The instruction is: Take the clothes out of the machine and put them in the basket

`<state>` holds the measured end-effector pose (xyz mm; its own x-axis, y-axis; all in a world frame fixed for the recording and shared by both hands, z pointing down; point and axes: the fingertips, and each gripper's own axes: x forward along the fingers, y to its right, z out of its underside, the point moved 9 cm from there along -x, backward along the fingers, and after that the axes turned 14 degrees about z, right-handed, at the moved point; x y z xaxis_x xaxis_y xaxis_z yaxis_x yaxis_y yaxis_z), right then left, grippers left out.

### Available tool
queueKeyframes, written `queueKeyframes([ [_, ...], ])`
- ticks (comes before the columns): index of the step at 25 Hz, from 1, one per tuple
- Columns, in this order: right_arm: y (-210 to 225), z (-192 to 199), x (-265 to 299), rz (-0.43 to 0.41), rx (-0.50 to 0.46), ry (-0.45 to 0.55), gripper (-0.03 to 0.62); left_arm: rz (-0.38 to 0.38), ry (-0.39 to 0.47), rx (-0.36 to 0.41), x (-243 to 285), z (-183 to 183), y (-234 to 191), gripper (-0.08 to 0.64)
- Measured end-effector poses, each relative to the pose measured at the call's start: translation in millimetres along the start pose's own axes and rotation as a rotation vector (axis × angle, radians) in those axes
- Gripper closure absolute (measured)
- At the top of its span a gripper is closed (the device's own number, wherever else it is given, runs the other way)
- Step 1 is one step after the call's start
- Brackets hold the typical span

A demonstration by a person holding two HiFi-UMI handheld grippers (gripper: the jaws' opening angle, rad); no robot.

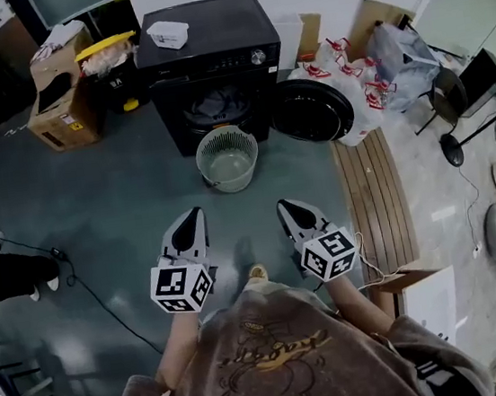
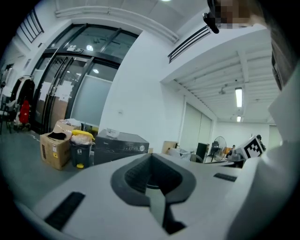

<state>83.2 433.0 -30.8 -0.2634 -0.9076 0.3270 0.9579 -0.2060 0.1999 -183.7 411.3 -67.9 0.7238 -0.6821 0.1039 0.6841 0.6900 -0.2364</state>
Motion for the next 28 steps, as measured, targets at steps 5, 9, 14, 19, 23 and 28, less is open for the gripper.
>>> queueKeyframes([
  [5, 23.4, -17.2, 39.6, -0.023, 0.005, -0.008, 0.597, -0.022, 0.008, 0.004, 36.2, -10.0, -24.1, 0.555],
  [9, 28.8, -23.8, 64.3, -0.030, 0.002, -0.016, 0.597, -0.023, 0.011, 0.005, 57.2, -15.8, -44.7, 0.555],
  [14, 31.1, -31.7, 101.0, -0.004, 0.003, -0.010, 0.597, 0.003, 0.009, 0.003, 89.1, -20.3, -79.9, 0.555],
  [19, 37.5, -46.1, 150.7, 0.042, 0.010, -0.013, 0.597, 0.075, -0.011, -0.007, 132.9, -30.3, -119.8, 0.555],
  [23, 40.3, -58.5, 193.7, 0.077, 0.021, -0.015, 0.597, 0.127, -0.032, -0.011, 164.3, -38.0, -158.3, 0.555],
  [28, 43.7, -66.4, 235.6, 0.123, 0.032, -0.029, 0.597, 0.147, -0.050, -0.028, 196.6, -41.3, -204.7, 0.555],
])
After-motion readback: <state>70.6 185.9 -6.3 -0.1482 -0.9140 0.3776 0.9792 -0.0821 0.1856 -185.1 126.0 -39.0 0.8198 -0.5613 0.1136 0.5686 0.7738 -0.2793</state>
